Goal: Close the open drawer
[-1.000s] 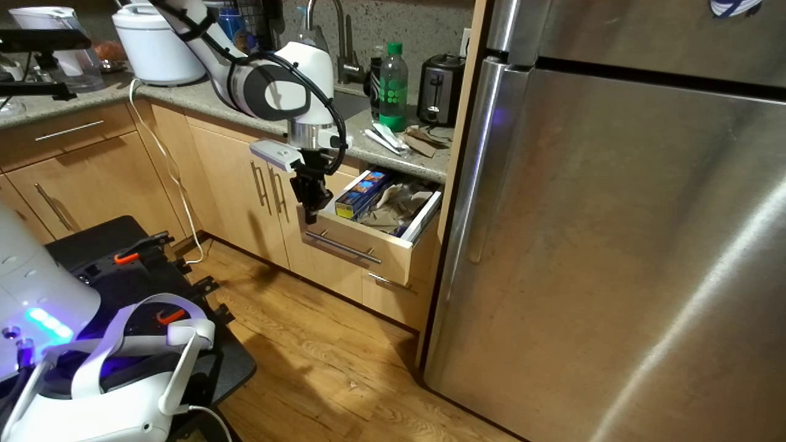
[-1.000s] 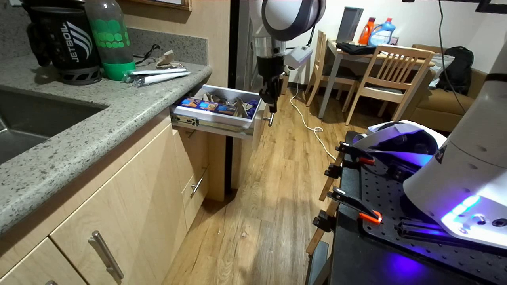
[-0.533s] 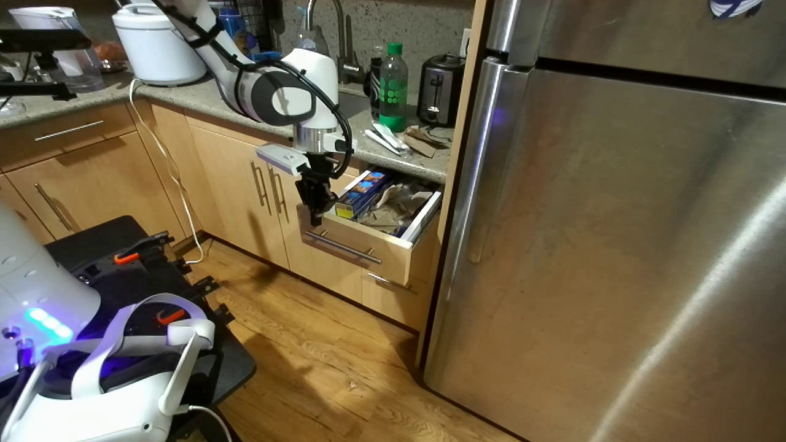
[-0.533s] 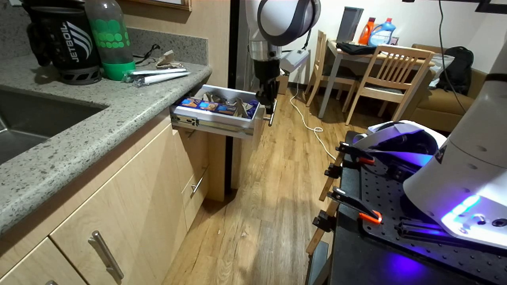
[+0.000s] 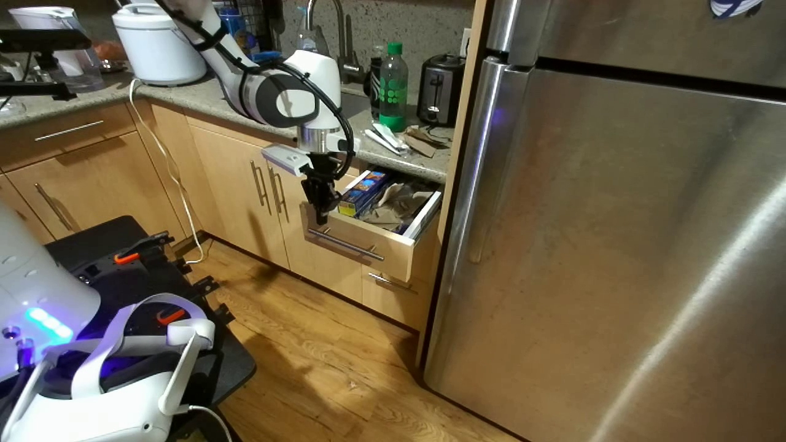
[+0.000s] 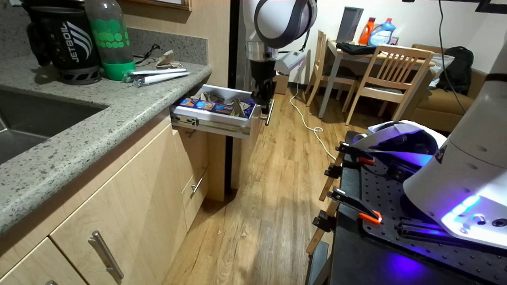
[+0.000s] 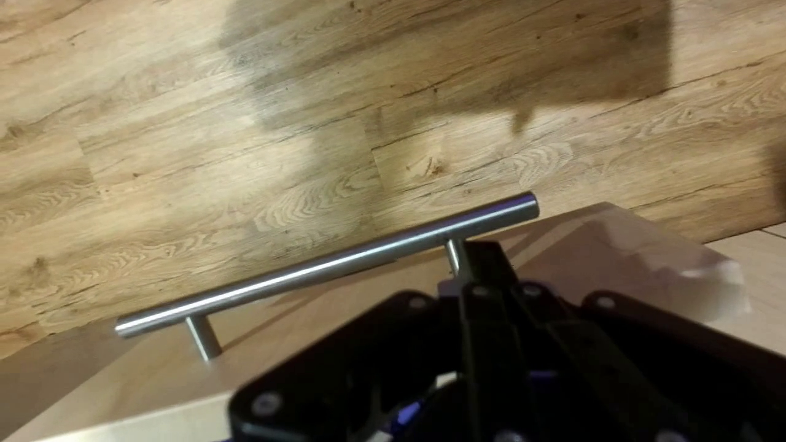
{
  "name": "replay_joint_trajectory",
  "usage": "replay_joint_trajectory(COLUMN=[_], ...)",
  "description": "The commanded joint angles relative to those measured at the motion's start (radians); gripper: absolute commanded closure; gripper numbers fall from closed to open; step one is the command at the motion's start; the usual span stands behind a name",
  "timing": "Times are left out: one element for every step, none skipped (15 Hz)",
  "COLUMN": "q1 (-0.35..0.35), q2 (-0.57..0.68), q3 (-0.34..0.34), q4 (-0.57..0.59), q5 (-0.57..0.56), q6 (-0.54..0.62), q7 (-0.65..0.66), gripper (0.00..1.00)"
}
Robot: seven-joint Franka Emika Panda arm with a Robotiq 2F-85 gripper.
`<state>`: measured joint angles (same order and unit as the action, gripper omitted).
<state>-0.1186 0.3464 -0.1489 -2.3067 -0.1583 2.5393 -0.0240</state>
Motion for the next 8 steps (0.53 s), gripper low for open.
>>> replay_joint_trajectory(q1=[0.016,0.018,0.019,0.022,0.022,0.022,0.024,0.027], q2=[0.020,0.019,0.018,0.018,0.015,0.011,0.008,0.006], q3=[-0.010,-0.009,-0.007,-0.007,-0.003,0.000,0.002,0.003], q4=[0.020,0.024,0.028,0.031,0.036,0.041,0.047,0.054], q5=[-0.009,-0.009,-0.006,-0.005,0.001,0.006,0.007,0.007], q6=[0.033,0.034,0.032,0.033,0.030,0.027,0.025,0.022], q7=[0.050,0.054,0.056,0.064,0.061,0.059,0.059,0.060], gripper=[0.99,0.99,0.99,0.99,0.99,0.99,0.99,0.99])
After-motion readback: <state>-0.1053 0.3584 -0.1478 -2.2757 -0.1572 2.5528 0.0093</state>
